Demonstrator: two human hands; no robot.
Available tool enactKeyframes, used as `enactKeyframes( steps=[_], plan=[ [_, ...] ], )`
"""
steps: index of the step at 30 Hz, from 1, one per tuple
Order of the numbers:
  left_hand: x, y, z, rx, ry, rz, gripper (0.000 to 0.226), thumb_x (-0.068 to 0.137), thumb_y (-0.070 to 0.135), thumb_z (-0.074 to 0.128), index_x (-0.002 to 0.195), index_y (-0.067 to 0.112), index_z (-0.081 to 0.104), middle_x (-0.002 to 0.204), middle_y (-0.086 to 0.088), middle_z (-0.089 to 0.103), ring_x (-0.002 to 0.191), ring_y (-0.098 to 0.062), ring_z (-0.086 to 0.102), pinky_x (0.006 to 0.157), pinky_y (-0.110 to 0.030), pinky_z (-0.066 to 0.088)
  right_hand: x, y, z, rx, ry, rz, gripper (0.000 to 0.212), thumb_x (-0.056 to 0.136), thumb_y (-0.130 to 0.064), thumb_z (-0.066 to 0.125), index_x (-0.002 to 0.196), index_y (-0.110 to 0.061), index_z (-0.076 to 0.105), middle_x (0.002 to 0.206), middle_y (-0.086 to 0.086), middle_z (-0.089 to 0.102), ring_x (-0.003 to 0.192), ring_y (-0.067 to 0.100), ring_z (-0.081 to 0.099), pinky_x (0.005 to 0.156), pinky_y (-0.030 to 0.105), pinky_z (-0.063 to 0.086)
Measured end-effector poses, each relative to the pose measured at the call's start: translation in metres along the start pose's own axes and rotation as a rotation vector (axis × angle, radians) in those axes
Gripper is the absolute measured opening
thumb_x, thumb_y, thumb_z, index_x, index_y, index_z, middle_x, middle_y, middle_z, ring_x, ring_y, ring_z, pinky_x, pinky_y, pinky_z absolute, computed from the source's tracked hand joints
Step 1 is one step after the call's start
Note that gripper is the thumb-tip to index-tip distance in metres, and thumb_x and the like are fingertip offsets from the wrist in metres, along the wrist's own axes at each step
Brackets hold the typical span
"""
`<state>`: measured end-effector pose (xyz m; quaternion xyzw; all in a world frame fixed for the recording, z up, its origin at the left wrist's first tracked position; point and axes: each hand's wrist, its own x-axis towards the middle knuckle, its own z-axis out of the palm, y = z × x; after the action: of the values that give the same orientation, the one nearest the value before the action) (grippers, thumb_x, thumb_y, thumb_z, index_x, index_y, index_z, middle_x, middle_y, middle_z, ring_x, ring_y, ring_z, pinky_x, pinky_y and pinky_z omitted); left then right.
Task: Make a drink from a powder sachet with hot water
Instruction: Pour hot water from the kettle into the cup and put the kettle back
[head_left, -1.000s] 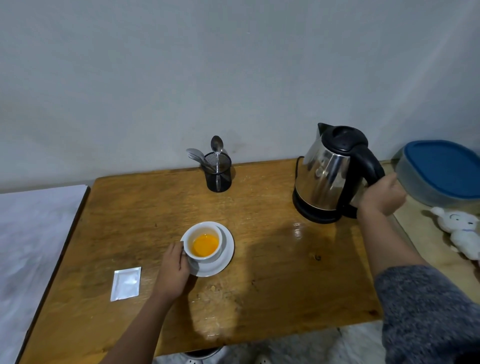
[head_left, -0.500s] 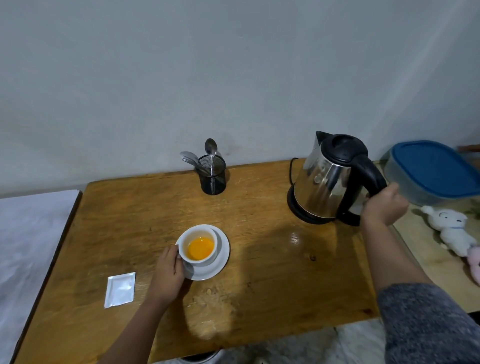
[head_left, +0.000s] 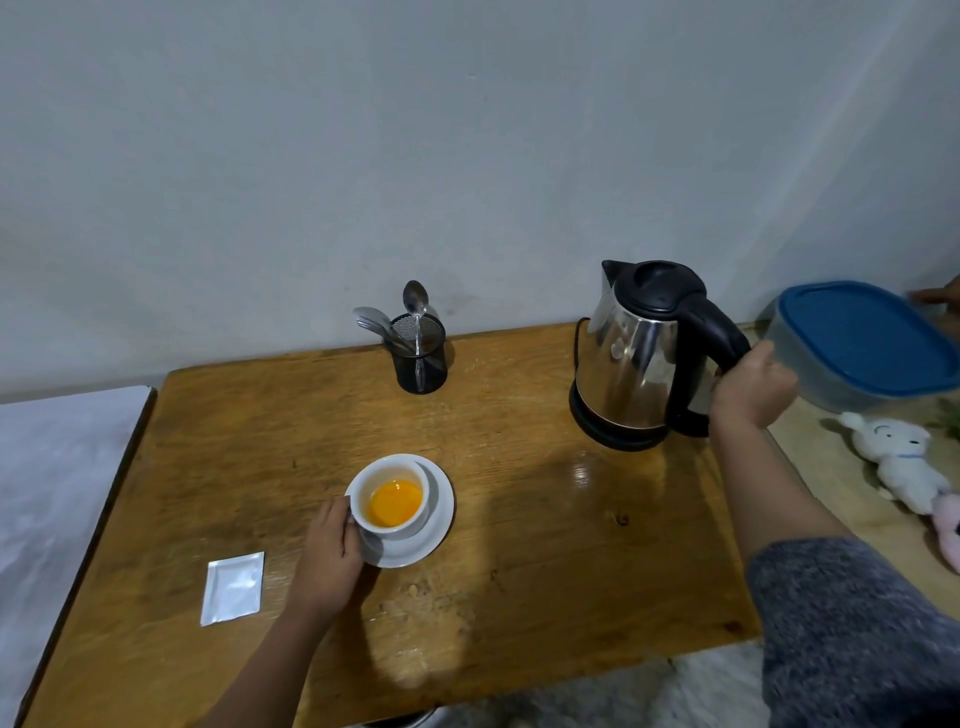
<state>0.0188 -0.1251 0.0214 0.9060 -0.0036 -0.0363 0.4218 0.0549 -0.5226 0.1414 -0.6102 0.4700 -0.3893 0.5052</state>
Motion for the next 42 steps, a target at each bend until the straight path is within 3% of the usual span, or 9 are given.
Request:
enactKeyframes(
  steps=[10,15,20,24,28,31,35,39,42],
  plan=[
    [-0.001,0.003,0.0,0.001,0.0,-0.012,0.027,0.095,0.015,0.042,0.121,0.017,0.051,0.108,0.005,0.05,0.102,-0.014,0.048,0.087,-0.03,0.04,0.017,0.007,-0.008,0.091,0.027,0.114,0.033,0.085,-0.024,0.039,0.052,-0.019,0.041,0.054,0.001,0.044,0.05,0.018,0.045,0.054,0.034,0.037],
    [-0.001,0.004,0.0,0.008,0.005,-0.012,0.026,0.096,0.014,0.041,0.119,0.015,0.052,0.107,0.002,0.051,0.101,-0.015,0.049,0.086,-0.03,0.039,0.021,0.009,-0.025,0.101,-0.009,0.034,0.04,0.092,-0.011,0.037,0.052,-0.015,0.033,0.055,0.002,0.035,0.03,-0.002,0.04,0.032,0.012,0.023],
    [-0.001,0.005,0.0,0.009,0.008,-0.011,0.026,0.096,0.013,0.041,0.119,0.013,0.052,0.107,0.0,0.051,0.1,-0.015,0.049,0.085,-0.03,0.039,0.018,0.008,-0.025,0.041,-0.058,-0.024,0.04,0.091,-0.012,0.038,0.051,-0.015,0.034,0.053,0.004,0.036,0.03,0.001,0.042,0.034,0.013,0.026],
    [-0.001,0.006,0.002,0.006,0.011,-0.026,0.027,0.095,0.013,0.042,0.12,0.013,0.052,0.108,0.001,0.05,0.101,-0.015,0.048,0.085,-0.03,0.039,0.02,0.007,-0.01,0.045,-0.081,-0.001,0.036,0.087,-0.02,0.039,0.052,-0.015,0.04,0.055,0.005,0.043,0.048,0.017,0.044,0.045,0.027,0.034],
    [-0.001,0.005,0.001,0.009,0.014,-0.028,0.027,0.095,0.013,0.043,0.12,0.014,0.051,0.108,0.002,0.05,0.101,-0.014,0.048,0.086,-0.03,0.039,0.024,0.006,0.007,-0.012,-0.108,-0.025,0.031,0.09,-0.019,0.04,0.063,-0.006,0.049,0.058,0.005,0.045,0.047,0.014,0.041,0.038,0.015,0.032],
    [-0.002,0.004,0.002,0.009,0.013,-0.024,0.026,0.095,0.012,0.042,0.12,0.014,0.052,0.108,0.001,0.05,0.1,-0.014,0.048,0.085,-0.03,0.039,0.028,0.003,0.01,-0.038,-0.116,-0.021,0.037,0.091,-0.018,0.04,0.054,-0.013,0.044,0.054,0.002,0.044,0.046,0.011,0.04,0.035,0.012,0.03],
    [-0.001,0.002,0.003,0.01,0.018,-0.025,0.027,0.095,0.013,0.043,0.121,0.015,0.051,0.108,0.001,0.051,0.101,-0.015,0.049,0.085,-0.03,0.04,0.033,0.005,0.002,0.008,-0.1,0.032,0.034,0.086,-0.022,0.04,0.053,-0.017,0.043,0.055,0.006,0.047,0.049,0.019,0.046,0.051,0.033,0.038],
    [-0.001,-0.001,0.002,0.016,0.01,-0.029,0.029,0.095,0.015,0.044,0.123,0.016,0.05,0.113,0.0,0.052,0.103,-0.014,0.048,0.087,-0.031,0.041,0.039,0.021,-0.011,0.036,-0.113,0.073,0.029,0.08,-0.028,0.039,0.054,-0.016,0.044,0.062,0.018,0.047,0.051,0.025,0.046,0.051,0.037,0.036],
    [0.0,-0.001,0.003,0.014,0.014,-0.033,0.029,0.095,0.015,0.044,0.123,0.016,0.05,0.115,-0.002,0.053,0.104,-0.015,0.048,0.088,-0.032,0.042,0.032,0.017,-0.016,0.05,-0.128,0.055,0.034,0.087,-0.021,0.037,0.053,-0.016,0.041,0.054,0.013,0.042,0.034,0.008,0.045,0.046,0.026,0.037]
  ],
)
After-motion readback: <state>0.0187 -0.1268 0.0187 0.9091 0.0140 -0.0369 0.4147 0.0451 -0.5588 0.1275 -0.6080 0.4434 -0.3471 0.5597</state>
